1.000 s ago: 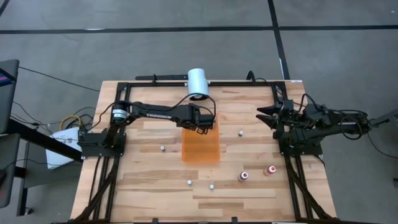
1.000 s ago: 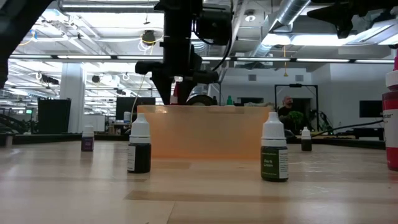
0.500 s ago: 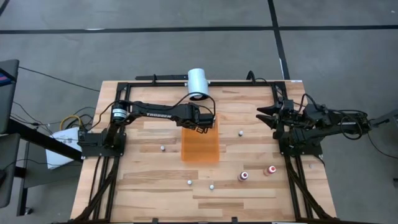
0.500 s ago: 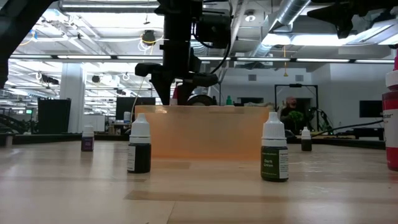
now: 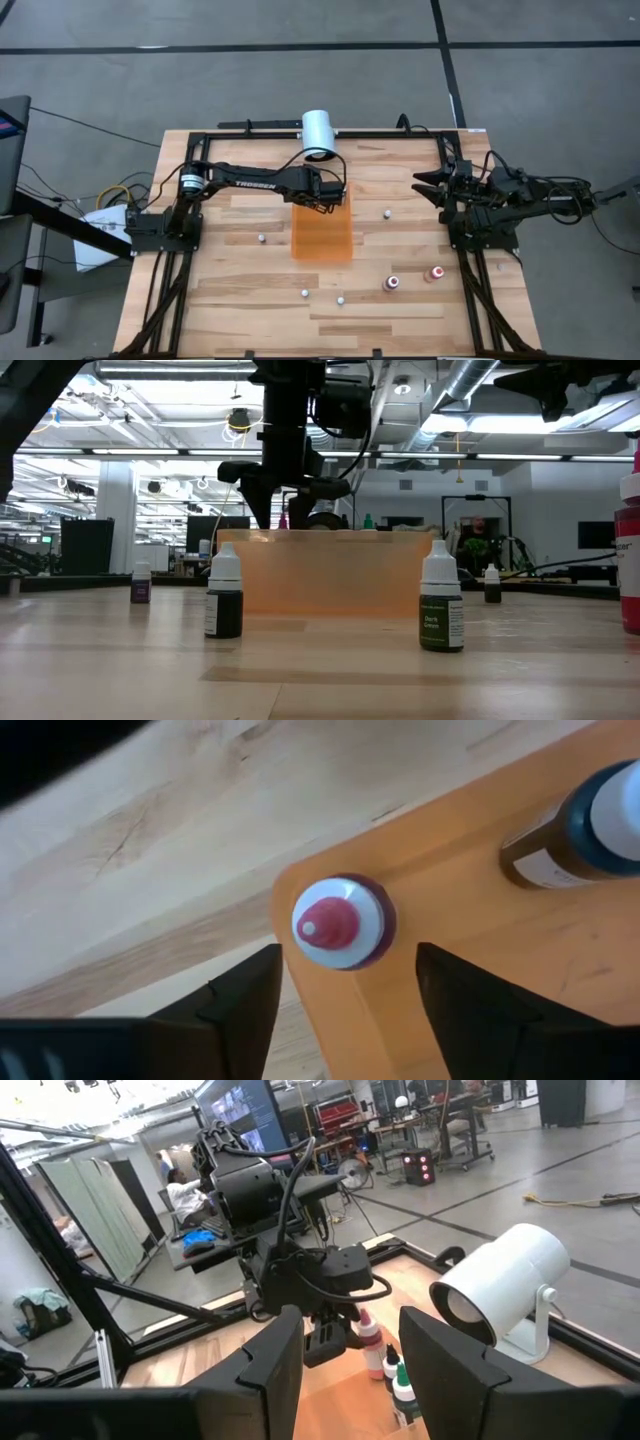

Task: Pick & Place food coloring
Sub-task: Put the large orange food coloring bottle into the bin

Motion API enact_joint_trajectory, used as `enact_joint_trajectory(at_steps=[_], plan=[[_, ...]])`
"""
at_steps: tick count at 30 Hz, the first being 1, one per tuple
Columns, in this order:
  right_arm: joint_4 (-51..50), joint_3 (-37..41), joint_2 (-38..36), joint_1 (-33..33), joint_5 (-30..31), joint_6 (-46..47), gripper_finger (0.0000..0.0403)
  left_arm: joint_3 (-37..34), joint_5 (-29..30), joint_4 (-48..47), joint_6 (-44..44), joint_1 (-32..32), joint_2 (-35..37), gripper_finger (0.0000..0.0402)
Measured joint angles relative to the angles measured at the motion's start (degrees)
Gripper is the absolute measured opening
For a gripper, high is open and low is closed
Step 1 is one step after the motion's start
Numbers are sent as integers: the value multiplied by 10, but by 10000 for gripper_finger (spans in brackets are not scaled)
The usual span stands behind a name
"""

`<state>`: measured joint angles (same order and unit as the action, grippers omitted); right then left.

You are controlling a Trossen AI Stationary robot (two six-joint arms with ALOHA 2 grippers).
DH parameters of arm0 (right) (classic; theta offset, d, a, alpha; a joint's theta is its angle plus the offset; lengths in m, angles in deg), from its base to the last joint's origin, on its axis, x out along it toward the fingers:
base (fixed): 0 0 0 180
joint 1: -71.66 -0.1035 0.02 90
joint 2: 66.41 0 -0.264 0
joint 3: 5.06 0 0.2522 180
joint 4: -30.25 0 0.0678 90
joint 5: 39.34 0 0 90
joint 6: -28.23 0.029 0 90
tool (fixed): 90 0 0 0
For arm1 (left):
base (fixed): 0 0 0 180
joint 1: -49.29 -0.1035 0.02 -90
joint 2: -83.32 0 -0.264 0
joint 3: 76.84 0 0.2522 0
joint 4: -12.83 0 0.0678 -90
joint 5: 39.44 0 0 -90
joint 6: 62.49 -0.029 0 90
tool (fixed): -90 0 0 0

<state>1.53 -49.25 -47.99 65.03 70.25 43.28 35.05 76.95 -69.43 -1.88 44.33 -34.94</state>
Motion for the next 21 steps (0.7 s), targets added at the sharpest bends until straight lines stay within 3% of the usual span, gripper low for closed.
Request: enact_joint_trajectory(at_steps=[7,13,21], plan=[[0,0,0,0,0,0,155,64,2,-92,-30,-2,0,229],[0,0,0,-1,0,0,155,126,62,-210,-26,30,1,229],[0,0,0,-1,-7,0,155,132,136,-216,-7,93,9,229]])
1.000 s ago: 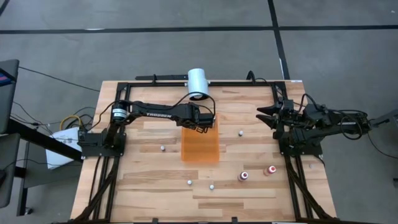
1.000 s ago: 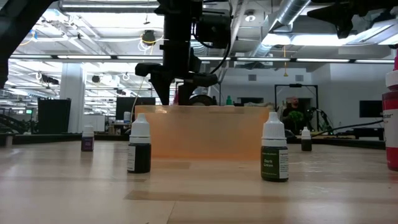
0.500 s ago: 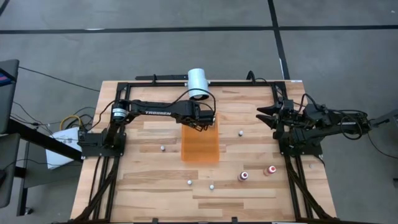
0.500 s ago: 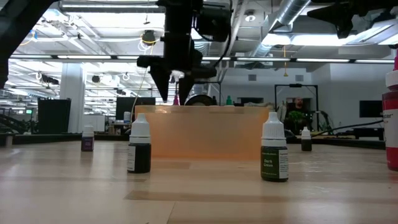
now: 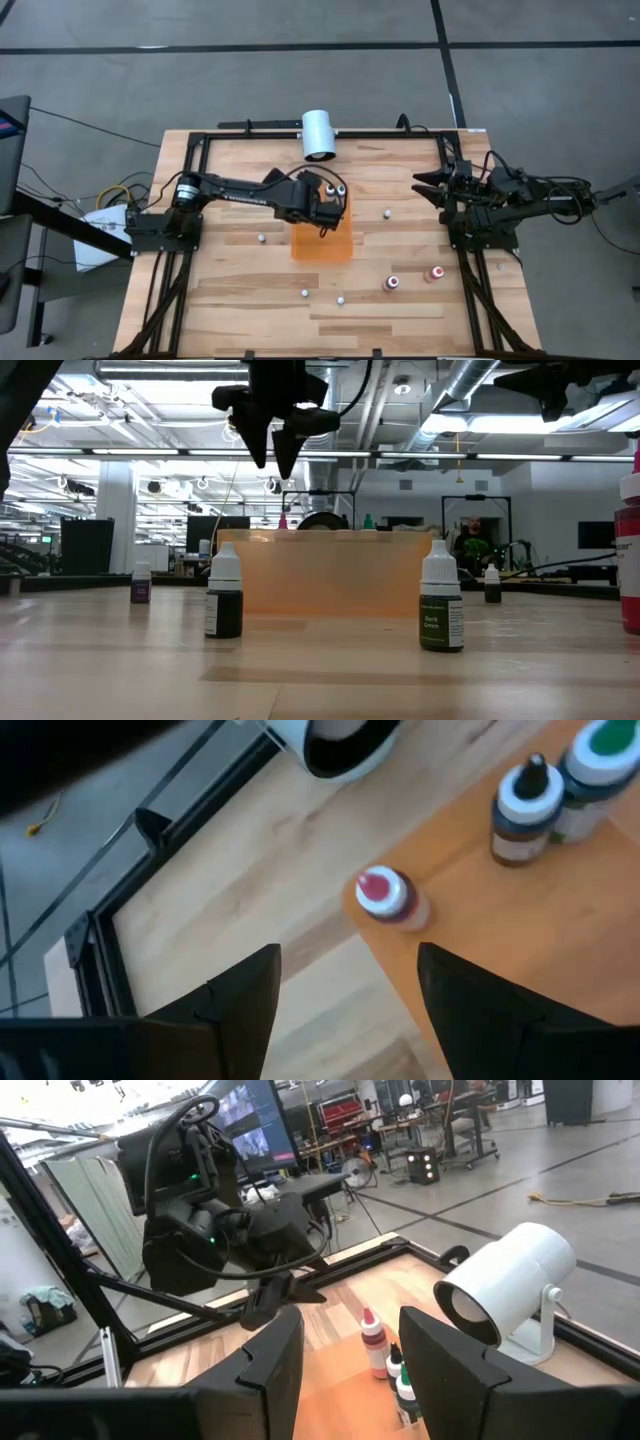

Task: Pick & Place food coloring
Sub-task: Put the large orange food coloring bottle into the bin

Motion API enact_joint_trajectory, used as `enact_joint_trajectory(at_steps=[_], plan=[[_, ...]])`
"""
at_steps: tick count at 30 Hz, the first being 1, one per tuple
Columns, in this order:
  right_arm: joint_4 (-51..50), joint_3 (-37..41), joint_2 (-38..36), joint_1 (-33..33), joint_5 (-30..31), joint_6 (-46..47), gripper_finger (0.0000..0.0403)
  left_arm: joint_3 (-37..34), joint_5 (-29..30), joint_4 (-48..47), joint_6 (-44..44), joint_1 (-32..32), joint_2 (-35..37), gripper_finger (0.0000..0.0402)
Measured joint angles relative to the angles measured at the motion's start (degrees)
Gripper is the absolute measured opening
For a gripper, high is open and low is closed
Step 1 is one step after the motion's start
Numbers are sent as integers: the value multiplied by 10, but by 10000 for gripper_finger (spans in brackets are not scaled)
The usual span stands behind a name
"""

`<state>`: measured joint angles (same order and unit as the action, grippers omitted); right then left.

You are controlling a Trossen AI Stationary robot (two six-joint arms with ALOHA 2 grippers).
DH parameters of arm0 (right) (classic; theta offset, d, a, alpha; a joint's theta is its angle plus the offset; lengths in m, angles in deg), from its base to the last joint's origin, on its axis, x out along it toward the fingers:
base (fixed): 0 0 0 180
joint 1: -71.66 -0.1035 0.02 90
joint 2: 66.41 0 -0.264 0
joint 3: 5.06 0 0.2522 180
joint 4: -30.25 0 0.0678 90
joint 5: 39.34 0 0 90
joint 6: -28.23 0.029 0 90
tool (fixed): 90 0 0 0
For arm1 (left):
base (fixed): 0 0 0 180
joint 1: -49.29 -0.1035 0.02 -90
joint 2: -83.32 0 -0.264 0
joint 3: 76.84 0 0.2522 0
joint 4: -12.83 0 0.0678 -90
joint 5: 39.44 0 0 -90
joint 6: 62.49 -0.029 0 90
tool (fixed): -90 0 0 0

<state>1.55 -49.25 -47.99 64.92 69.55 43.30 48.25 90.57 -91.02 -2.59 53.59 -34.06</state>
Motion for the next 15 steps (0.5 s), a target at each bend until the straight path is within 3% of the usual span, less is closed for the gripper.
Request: enact_joint_trajectory(at_steps=[7,12,15], plan=[[-2,0,0,0,-25,1,155,0,0,0,7,4,2,229],[-32,0,0,0,-51,3,155,-9,63,1,36,34,32,229],[-53,0,0,0,-55,25,155,-48,65,1,69,48,58,229]])
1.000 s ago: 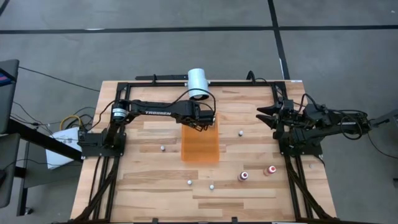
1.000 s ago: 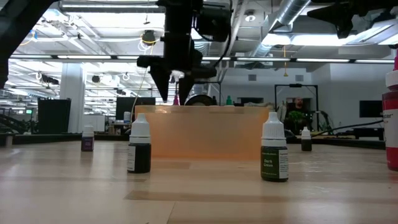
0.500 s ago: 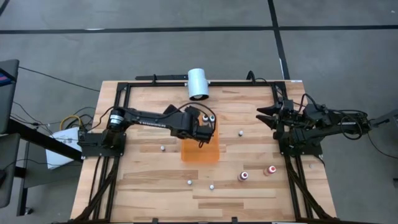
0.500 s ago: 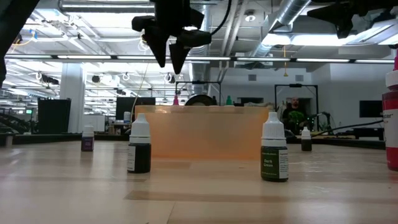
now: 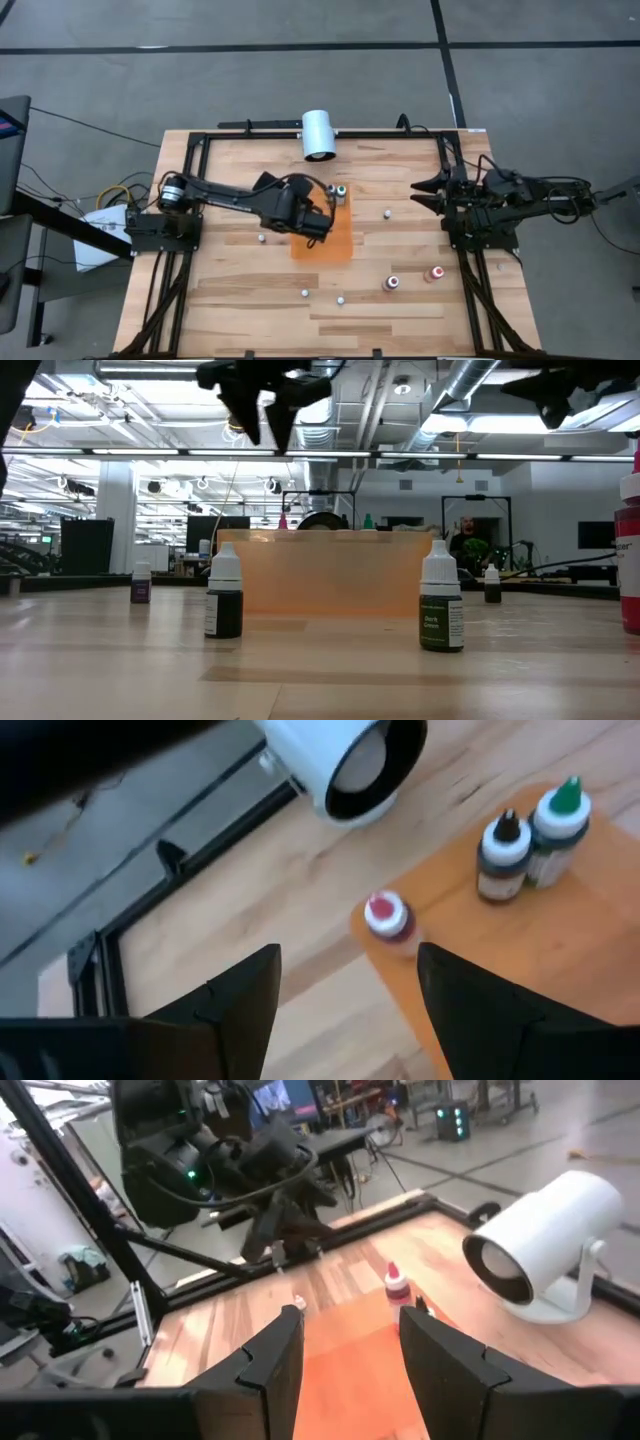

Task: Pick & Place food coloring
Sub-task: Put the large orange food coloring bottle into the bin

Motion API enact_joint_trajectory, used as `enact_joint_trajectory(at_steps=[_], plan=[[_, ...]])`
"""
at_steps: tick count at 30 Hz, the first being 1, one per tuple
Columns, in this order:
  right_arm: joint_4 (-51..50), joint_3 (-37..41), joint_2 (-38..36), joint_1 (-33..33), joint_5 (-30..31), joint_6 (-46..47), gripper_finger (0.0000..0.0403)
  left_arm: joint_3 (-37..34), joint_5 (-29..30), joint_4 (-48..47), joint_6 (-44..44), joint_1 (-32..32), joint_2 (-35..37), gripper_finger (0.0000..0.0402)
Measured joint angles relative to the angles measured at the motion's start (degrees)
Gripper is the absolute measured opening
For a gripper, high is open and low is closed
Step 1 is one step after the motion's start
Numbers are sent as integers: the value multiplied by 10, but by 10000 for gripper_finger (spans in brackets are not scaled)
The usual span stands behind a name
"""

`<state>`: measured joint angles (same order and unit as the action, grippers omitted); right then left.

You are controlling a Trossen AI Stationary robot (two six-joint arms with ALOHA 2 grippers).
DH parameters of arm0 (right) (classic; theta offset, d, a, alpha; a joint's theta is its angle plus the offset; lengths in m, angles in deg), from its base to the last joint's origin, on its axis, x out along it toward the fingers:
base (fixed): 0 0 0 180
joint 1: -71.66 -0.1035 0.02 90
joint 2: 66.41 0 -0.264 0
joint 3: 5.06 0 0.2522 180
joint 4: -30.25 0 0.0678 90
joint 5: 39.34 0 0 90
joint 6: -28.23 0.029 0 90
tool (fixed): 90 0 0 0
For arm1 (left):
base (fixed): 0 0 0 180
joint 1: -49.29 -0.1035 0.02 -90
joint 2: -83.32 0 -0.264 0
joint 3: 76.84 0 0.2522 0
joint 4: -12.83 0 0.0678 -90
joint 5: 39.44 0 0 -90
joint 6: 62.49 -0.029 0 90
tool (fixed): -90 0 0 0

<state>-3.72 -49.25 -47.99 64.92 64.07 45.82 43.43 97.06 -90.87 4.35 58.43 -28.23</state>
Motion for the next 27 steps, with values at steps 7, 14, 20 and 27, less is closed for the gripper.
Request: enact_joint_trajectory(at_steps=[7,14,20,27], plan=[[-3,0,0,0,0,4,155,-181,-44,79,81,30,96,229],[10,0,8,0,-5,4,155,-374,-83,324,-5,43,213,229],[62,0,38,0,-16,-9,155,-522,-146,538,-132,24,319,229],[93,0,72,0,-17,-30,155,-649,-178,642,-196,20,462,229]])
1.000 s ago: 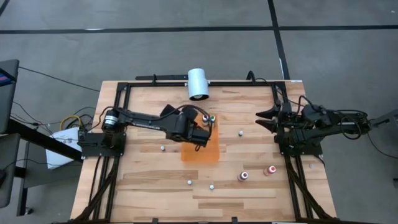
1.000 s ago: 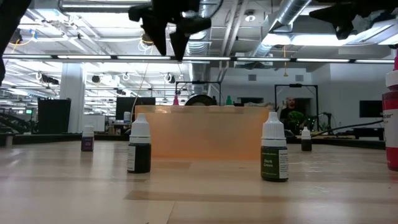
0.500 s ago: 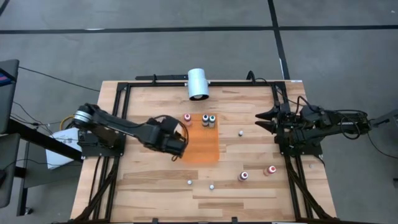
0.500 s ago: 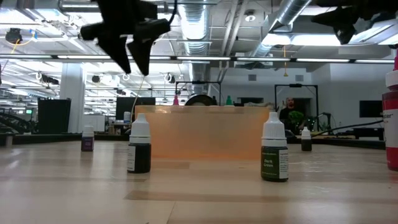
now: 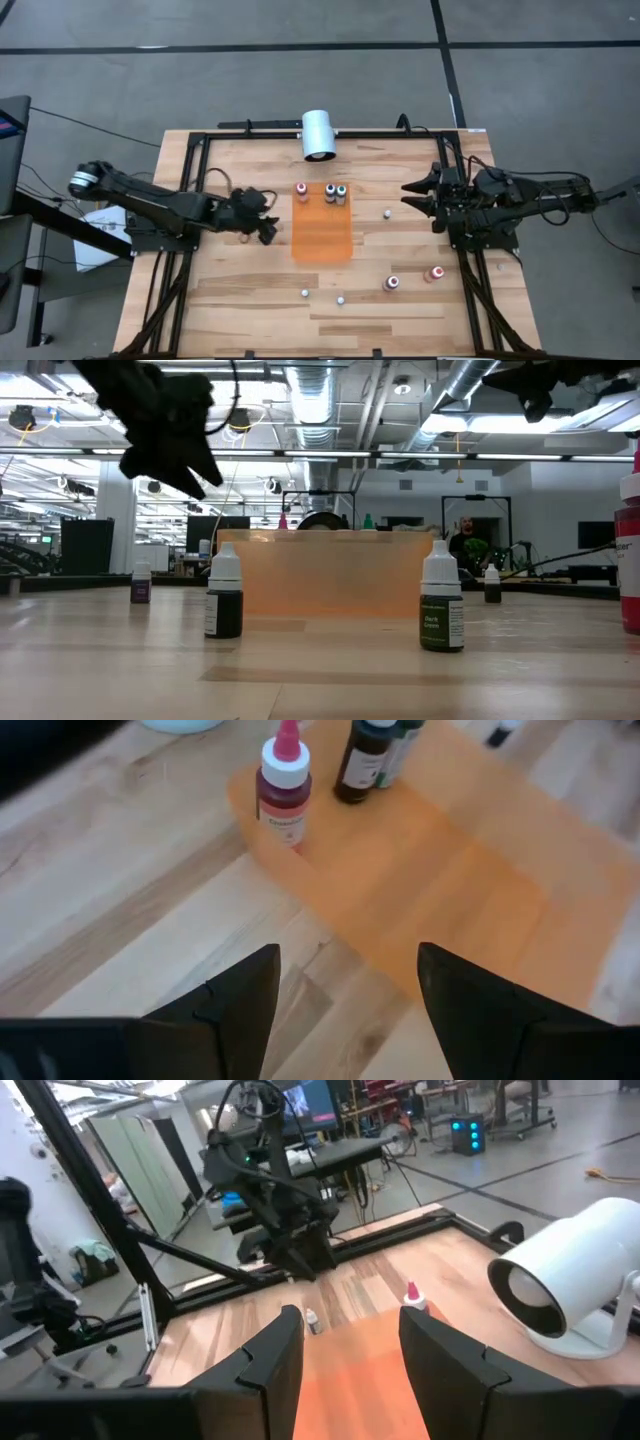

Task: Pick & Place food coloring
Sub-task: Put the large orange food coloring bottle into the bin

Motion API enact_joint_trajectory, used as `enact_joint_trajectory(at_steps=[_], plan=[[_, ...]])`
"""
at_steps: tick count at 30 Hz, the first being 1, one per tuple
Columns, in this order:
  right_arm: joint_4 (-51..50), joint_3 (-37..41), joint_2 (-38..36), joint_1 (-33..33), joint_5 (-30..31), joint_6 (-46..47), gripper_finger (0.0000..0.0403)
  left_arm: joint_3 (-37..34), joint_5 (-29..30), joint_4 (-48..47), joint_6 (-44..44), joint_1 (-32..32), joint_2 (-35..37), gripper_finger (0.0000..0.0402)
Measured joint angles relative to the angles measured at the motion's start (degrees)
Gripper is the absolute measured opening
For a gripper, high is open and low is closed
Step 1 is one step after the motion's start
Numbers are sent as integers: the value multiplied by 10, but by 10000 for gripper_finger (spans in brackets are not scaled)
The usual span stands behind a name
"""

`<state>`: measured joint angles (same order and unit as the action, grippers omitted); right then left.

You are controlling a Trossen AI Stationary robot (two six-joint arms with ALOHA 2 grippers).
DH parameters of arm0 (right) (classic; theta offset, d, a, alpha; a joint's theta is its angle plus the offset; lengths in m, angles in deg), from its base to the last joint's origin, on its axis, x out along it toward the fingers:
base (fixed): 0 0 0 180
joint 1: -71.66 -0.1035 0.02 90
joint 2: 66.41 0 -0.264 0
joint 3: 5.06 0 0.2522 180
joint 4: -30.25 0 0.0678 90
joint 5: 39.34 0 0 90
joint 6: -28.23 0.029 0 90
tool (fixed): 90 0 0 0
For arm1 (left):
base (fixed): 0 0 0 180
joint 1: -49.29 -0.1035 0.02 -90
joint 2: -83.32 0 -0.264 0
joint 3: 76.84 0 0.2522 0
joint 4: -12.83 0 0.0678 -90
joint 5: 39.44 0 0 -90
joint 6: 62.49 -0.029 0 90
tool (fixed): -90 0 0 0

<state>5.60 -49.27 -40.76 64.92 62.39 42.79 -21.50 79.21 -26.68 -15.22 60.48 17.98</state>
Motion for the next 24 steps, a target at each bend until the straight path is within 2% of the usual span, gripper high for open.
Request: enact_joint_trajectory(at_steps=[7,11,17,24], plan=[[5,-12,4,0,-18,-3,155,-92,3,51,-22,14,154,229],[2,-33,4,0,-18,-46,155,-137,-2,107,-55,21,227,229],[-39,-85,31,0,-18,-61,155,-168,-33,117,-82,28,296,229],[-154,-173,90,-31,-17,-60,155,-168,-2,92,-121,40,336,229]])
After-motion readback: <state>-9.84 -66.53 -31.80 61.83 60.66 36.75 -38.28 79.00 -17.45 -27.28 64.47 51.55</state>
